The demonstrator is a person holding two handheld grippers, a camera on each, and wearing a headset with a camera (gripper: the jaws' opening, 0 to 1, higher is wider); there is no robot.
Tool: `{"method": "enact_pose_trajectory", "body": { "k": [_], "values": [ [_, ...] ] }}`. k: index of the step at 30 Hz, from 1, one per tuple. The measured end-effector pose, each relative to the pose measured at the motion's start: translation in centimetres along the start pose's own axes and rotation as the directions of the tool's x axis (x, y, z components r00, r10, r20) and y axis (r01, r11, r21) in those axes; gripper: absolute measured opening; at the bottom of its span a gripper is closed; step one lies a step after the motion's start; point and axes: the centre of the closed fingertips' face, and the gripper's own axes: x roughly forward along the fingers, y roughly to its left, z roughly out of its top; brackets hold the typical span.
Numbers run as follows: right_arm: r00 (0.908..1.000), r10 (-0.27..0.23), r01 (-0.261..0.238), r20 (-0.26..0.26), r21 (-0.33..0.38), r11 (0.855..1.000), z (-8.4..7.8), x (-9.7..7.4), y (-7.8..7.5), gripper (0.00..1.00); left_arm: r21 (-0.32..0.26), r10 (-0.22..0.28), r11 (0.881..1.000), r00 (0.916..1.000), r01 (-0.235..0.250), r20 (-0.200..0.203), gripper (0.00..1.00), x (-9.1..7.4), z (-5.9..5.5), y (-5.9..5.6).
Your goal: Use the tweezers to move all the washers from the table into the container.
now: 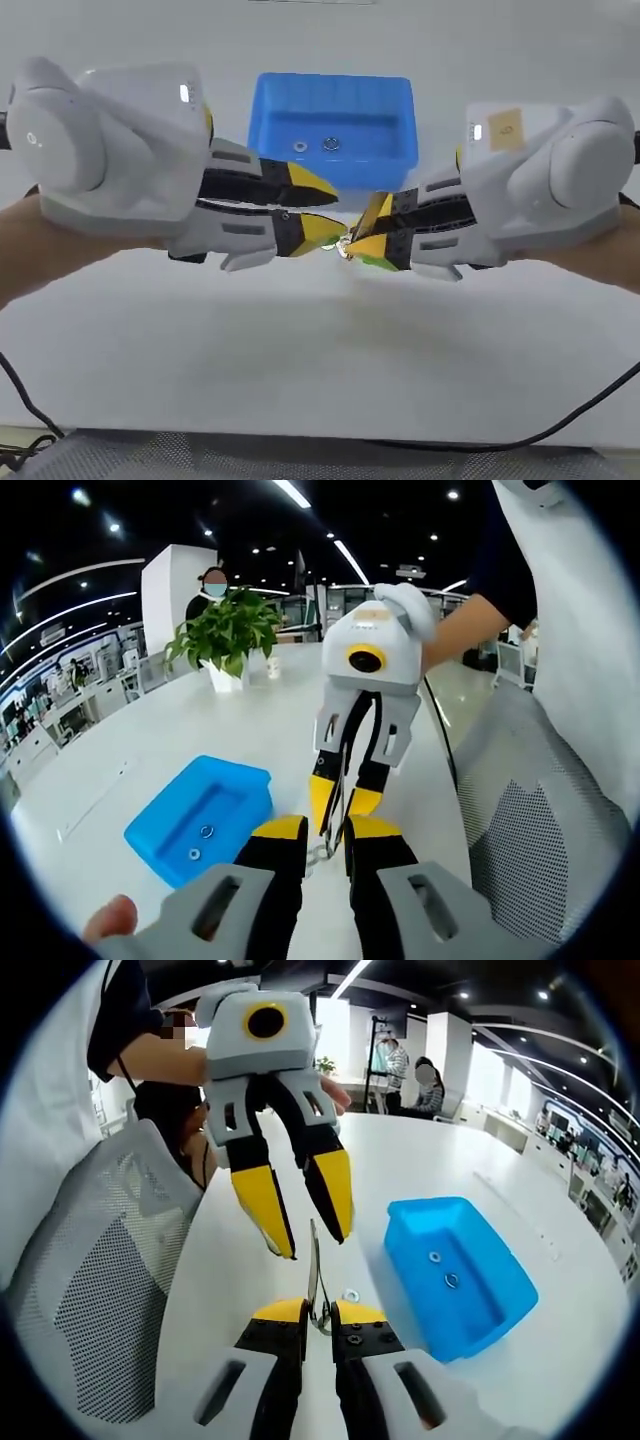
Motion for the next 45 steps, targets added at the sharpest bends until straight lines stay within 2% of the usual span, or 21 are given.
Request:
{"method": "enact_pose_trajectory", "body": {
  "k": [10, 21, 35, 45],
  "values": [
    [0.9998, 0.0, -0.001, -0.021, -0.016, 1.0, 1.1, -1.1, -0.6, 0.1, -0.03, 0.047, 0.998, 0.9989, -0.047, 0.008, 0.19, -1.9, -1.0, 0.9],
    [0.9991, 0.006, -0.008, -0.042, -0.052, 0.999, 3.0, -1.9, -1.0, 0.1, -0.059, 0.097, 0.994, 0.9948, -0.096, 0.029, 0.19, -3.5, -1.8, 1.5],
    [0.999, -0.019, 0.015, -0.04, -0.092, 0.996, 5.0, -2.9, -2.3, 0.1, -0.074, 0.122, 0.99, 0.9915, -0.119, 0.044, 0.19, -4.4, -1.8, 1.7],
    [0.9979, -0.027, 0.02, -0.06, -0.104, 0.994, 5.2, -3.3, -3.4, 0.09, -0.079, 0.121, 0.99, 0.9917, -0.117, 0.044, 0.19, -4.2, -1.9, 1.7]
  ]
}}
